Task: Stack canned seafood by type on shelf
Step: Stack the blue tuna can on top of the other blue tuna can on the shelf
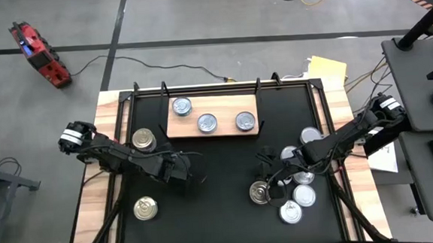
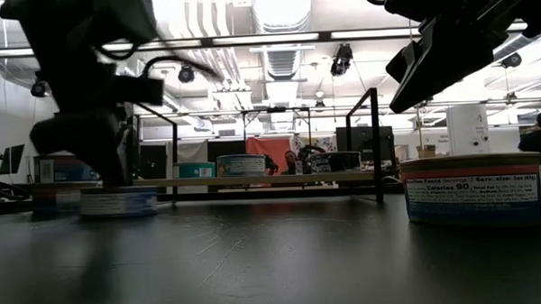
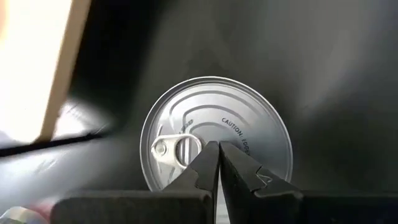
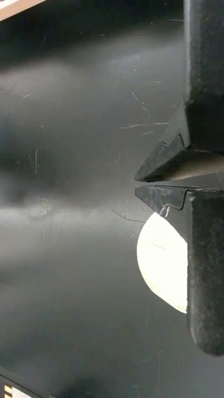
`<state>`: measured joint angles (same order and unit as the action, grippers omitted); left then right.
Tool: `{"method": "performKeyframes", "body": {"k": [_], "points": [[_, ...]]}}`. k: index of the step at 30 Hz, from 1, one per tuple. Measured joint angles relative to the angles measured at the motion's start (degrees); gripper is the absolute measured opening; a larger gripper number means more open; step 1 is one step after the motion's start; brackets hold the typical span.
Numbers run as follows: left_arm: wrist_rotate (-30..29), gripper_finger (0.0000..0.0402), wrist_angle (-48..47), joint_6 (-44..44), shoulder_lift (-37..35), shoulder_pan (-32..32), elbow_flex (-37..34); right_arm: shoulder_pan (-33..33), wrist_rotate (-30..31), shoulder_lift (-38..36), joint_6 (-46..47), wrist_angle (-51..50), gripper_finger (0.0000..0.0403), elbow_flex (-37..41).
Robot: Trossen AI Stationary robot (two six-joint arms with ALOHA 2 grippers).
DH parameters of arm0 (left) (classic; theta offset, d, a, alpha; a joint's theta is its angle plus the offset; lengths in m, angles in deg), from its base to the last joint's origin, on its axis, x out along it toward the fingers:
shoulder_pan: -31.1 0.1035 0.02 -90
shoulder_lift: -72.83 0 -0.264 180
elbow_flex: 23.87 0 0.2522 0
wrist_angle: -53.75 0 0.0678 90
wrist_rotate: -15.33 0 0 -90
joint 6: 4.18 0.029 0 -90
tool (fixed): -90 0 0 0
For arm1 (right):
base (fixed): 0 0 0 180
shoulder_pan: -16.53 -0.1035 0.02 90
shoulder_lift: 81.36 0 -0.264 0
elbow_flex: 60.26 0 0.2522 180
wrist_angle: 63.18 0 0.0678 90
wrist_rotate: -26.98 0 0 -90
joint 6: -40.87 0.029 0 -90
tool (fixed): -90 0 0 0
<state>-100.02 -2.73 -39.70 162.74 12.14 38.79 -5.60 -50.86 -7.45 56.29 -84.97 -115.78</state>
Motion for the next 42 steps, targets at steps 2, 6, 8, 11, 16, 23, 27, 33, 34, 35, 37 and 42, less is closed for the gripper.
{"method": "performKeyframes", "body": {"k": [2, 6, 8, 11, 16, 23, 27, 33, 34, 35, 37, 42], "points": [[2.1, 0.0, 4.2, 1.7, 0.0, 0.0, 0.1, 0.0, 0.0, 0.0, 0.0, 0.0, 0.0013, 0.0], [5.1, 0.0, 10.3, 3.4, 0.0, -0.3, 0.0, 0.0, 0.0, 0.0, 0.0, 0.0, 0.0013, 0.0], [6.1, 0.0, 12.5, 4.8, 0.0, -0.6, 0.0, 0.0, 0.0, 0.0, 0.1, 0.0, 0.0013, 0.0], [8.3, 0.0, 14.8, 7.5, 0.0, -1.3, 0.0, 0.0, 0.0, 0.0, 0.5, 0.0, 0.0013, 0.0], [11.0, 0.0, 15.3, 10.0, 0.0, -3.4, 0.0, 0.0, 0.0, 0.0, 0.5, 0.0, 0.0013, 0.0], [11.1, 0.0, 14.0, 9.7, 0.0, -6.6, 1.0, 0.0, 1.6, 0.0, 0.4, 0.8, 0.0013, 0.0], [11.1, 0.0, 11.4, 8.4, 0.0, -8.3, 1.3, 0.1, 6.4, 0.0, -0.6, 4.7, 0.0013, 0.0], [10.3, 0.0, 4.5, 4.6, -0.1, -10.2, 1.4, 0.2, 6.5, -0.1, -3.3, 7.7, 0.0013, 0.0], [10.3, 0.0, 3.2, 4.3, -0.2, -10.3, 1.4, 0.2, 6.5, -0.1, -3.3, 7.6, 0.0013, 0.0], [10.2, 0.0, 1.9, 4.2, -0.2, -10.3, 1.4, 0.2, 6.5, -0.1, -3.3, 7.6, 0.0013, 0.0], [9.6, 0.0, -0.7, 4.1, -0.2, -10.3, 1.5, 0.2, 6.5, -0.1, -3.0, 7.7, 0.0013, 0.0], [7.4, 0.0, -6.4, 5.0, -0.3, -10.3, 2.4, 0.2, 7.0, -0.1, -3.0, 7.7, 0.0013, 0.0]]}}
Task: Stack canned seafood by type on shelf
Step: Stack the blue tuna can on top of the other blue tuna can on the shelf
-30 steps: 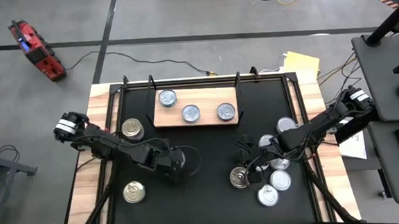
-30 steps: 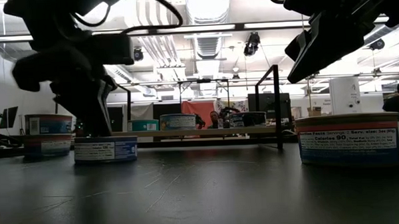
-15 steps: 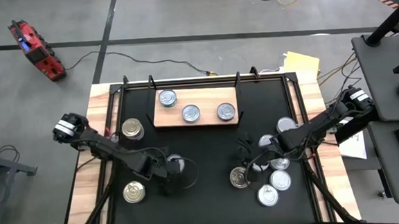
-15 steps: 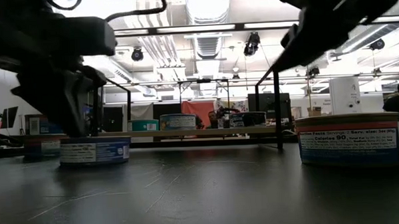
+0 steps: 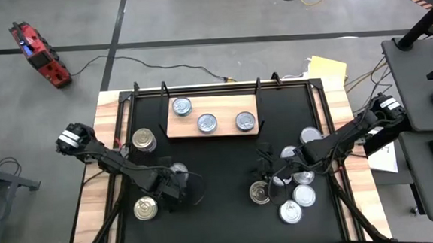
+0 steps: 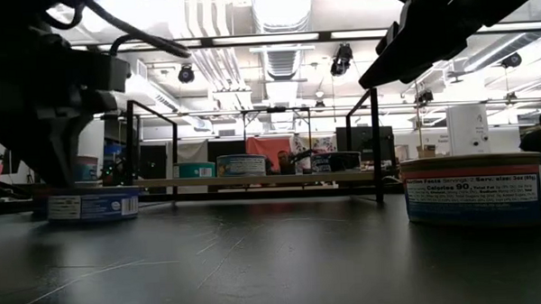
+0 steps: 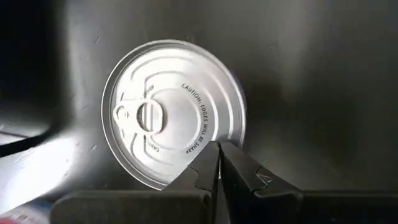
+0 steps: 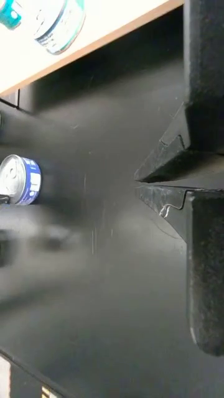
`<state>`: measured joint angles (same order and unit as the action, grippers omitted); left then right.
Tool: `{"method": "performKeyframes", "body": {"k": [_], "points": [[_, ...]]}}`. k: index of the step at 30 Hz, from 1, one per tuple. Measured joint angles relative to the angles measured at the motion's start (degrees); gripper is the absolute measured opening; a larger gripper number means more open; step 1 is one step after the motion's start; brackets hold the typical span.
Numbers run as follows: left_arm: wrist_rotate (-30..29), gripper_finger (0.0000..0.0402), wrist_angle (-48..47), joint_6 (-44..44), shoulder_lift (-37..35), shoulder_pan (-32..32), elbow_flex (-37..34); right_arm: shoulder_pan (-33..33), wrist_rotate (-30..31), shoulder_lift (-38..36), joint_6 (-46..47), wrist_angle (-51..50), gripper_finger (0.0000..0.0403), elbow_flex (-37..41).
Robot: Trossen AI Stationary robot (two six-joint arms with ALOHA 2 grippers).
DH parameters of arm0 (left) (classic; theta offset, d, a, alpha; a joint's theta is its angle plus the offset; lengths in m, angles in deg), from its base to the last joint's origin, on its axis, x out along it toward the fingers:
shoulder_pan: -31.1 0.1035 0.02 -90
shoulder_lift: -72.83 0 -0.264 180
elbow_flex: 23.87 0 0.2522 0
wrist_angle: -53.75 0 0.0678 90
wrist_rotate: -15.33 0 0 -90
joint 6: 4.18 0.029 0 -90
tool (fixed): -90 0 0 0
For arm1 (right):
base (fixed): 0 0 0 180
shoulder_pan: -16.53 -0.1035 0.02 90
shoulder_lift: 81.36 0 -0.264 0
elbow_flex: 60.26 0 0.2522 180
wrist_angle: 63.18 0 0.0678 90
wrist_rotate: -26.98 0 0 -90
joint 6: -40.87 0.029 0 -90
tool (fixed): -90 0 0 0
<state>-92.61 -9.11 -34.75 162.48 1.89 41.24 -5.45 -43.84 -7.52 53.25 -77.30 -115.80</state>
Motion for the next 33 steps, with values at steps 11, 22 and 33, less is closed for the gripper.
{"method": "performKeyframes", "body": {"k": [11, 22, 33], "points": [[-12.3, 0.0, 9.0, 7.1, -0.6, 3.4, 0.6, 0.0, 0.4, 0.0, -1.1, -0.2, 0.0013, 0.0], [-10.5, 0.0, 10.5, 2.9, -0.2, 4.1, -1.5, 0.0, 0.4, 0.0, 0.3, -2.9, 0.0013, 0.0], [-7.1, 0.0, 11.5, -1.0, 0.1, 4.1, -2.9, 0.0, 0.4, 0.0, 0.7, -3.6, 0.0013, 0.1]]}}
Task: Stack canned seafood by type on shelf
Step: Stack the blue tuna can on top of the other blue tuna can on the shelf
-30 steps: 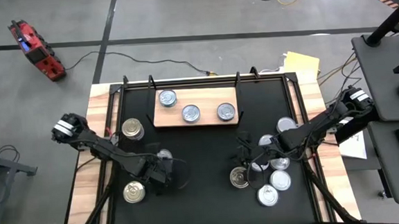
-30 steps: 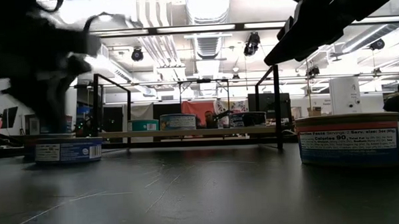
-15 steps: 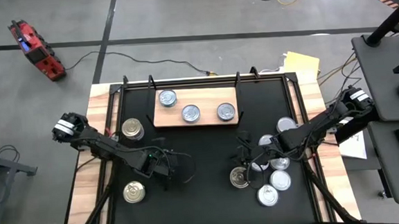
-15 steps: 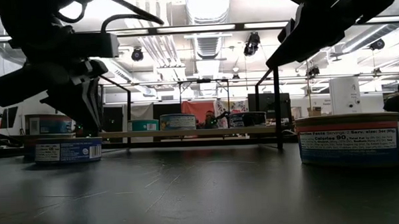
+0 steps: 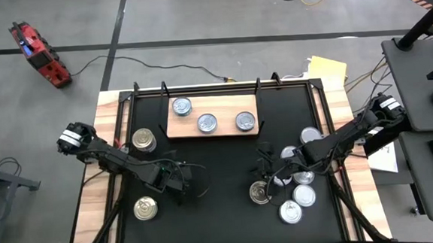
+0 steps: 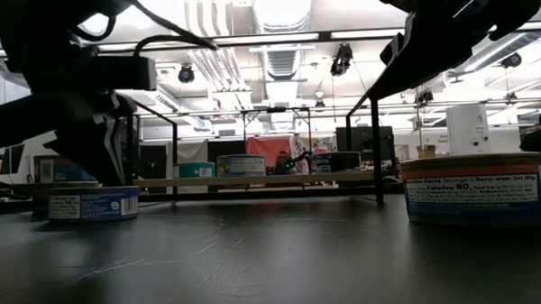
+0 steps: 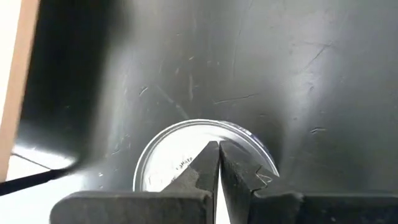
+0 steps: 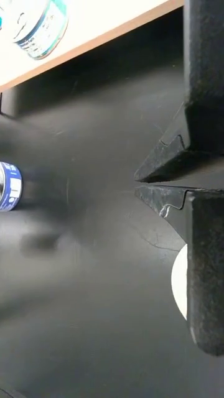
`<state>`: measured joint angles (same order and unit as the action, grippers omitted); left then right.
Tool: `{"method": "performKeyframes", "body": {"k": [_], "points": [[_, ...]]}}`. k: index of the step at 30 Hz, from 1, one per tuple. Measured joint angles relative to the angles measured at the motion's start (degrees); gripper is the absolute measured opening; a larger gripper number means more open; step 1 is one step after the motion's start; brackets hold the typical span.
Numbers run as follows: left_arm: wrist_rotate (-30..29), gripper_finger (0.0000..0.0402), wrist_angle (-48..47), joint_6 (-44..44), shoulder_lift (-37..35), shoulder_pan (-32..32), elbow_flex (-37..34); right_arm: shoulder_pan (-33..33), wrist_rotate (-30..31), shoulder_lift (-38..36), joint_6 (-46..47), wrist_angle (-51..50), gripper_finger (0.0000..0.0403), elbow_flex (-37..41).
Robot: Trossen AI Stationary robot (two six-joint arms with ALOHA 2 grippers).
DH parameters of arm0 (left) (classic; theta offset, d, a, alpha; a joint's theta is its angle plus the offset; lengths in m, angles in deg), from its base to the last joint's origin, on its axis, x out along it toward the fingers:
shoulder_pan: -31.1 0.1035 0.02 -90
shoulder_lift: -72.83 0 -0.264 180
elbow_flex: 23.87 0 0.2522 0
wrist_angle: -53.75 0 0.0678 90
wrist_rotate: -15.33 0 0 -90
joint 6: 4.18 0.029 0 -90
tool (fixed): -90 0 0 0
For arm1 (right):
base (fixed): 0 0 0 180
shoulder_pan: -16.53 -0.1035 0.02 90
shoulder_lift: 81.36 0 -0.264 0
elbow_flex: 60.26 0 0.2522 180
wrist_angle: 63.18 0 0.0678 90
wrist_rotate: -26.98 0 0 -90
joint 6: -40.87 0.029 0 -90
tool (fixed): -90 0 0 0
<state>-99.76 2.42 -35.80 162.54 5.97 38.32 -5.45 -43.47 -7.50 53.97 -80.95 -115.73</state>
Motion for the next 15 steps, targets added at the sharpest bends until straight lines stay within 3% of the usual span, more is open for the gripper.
{"method": "performKeyframes", "body": {"k": [4, 10, 15], "points": [[2.3, 0.0, 2.8, 1.7, 0.0, 0.0, 0.1, 0.0, 0.0, 0.0, 0.0, 0.0, 0.0013, 0.0], [14.0, 0.0, 11.0, 9.0, 0.0, -1.2, 0.3, 0.0, 0.0, 0.1, 0.6, 0.0, 0.0013, 0.0], [16.7, 0.0, 4.7, 11.1, 0.0, -4.3, 2.9, 0.0, 0.0, 0.1, 0.6, 0.0, 0.0013, 0.0]]}}
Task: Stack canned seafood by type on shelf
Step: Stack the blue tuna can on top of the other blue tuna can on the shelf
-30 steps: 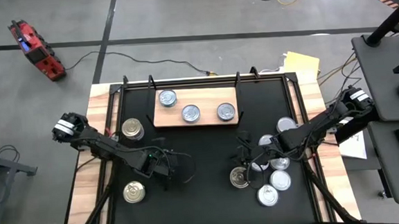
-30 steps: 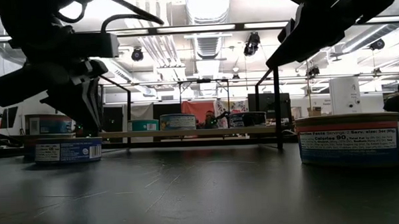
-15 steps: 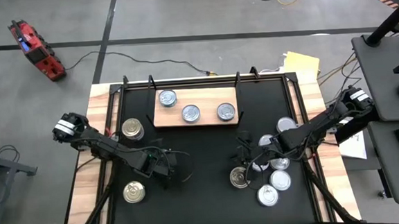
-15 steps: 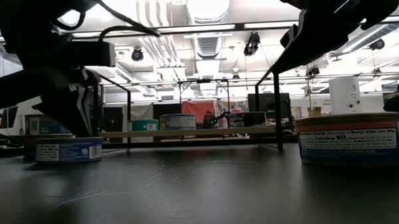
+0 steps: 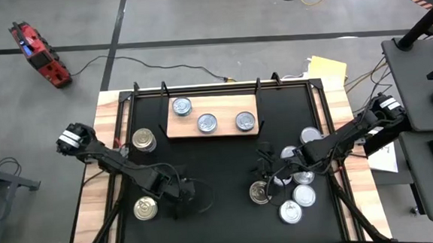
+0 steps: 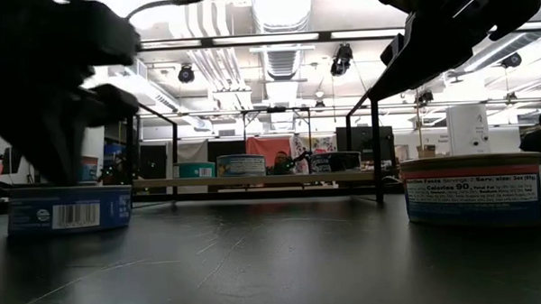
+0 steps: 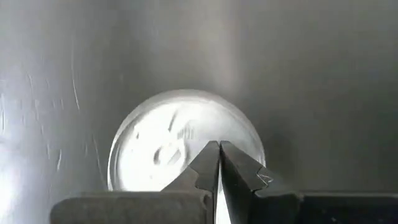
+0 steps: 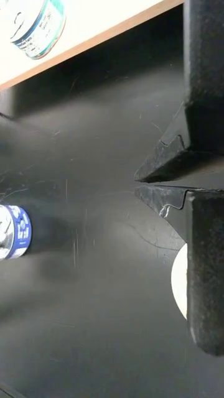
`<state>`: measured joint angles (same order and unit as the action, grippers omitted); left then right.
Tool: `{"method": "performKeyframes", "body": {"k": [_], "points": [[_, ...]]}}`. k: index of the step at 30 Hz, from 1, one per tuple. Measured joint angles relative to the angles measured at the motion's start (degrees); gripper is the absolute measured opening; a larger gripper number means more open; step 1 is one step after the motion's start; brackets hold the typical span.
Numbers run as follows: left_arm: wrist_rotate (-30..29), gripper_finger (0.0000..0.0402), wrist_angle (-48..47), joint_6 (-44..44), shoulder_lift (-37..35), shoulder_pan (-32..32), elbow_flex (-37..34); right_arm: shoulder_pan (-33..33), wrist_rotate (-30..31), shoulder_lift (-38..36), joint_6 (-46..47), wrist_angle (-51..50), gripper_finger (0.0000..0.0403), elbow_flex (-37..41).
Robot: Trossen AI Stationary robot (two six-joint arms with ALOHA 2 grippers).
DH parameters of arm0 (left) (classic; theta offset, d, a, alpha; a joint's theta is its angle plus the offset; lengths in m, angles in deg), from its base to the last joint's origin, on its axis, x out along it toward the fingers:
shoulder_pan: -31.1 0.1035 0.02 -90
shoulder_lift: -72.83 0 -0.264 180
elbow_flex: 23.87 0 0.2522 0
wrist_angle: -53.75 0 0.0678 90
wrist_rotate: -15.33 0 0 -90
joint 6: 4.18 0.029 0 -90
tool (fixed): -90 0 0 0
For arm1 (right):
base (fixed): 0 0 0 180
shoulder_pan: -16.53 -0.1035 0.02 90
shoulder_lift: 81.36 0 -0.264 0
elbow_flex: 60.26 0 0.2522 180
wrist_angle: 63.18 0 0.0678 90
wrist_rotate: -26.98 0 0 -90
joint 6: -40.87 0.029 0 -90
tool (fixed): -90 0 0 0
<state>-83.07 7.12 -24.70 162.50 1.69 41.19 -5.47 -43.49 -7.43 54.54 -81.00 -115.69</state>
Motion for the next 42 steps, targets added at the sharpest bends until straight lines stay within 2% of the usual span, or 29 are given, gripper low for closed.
{"method": "performKeyframes", "body": {"k": [4, 8, 16, 21, 27, 31, 34, 38, 42], "points": [[-4.4, 0.0, -8.8, 0.3, -0.1, -1.4, 3.8, 0.0, 0.0, 0.0, -0.2, 0.0, 0.0013, 0.0], [-4.2, 0.0, -10.3, 1.9, -0.1, -1.6, 6.8, 0.0, 0.0, 0.0, -0.2, 0.0, 0.0013, 0.0], [8.0, 0.0, -9.9, -7.0, -0.2, -3.2, 6.2, -0.1, 0.0, 0.0, -0.3, 0.0, 0.0013, 0.0], [8.8, 0.0, -9.7, -9.2, -0.2, -5.7, 8.4, -0.1, 0.0, 0.0, -0.9, 0.0, 0.0013, 0.0], [7.3, 0.0, -6.3, -12.9, 1.4, -7.6, 8.0, -0.1, 0.0, 0.0, -0.9, -0.1, 0.0013, 0.0], [6.1, 0.0, -3.5, -13.5, 5.2, -8.0, 6.7, -0.1, 0.0, 0.0, -1.5, -0.1, 0.0013, 0.1], [4.2, 0.0, -4.9, -13.4, 8.6, -8.0, 6.7, -0.1, 0.0, 0.0, -1.5, -0.2, 0.0013, 0.1], [1.7, 0.0, -10.0, -14.2, 11.3, -7.9, 7.0, -0.1, 0.0, 0.0, -1.6, -0.2, 0.0013, 0.1], [-1.6, 0.0, -23.8, -18.9, 10.0, -7.9, 6.7, -0.1, 0.0, 0.0, -1.4, -0.2, 0.0013, 0.1]]}}
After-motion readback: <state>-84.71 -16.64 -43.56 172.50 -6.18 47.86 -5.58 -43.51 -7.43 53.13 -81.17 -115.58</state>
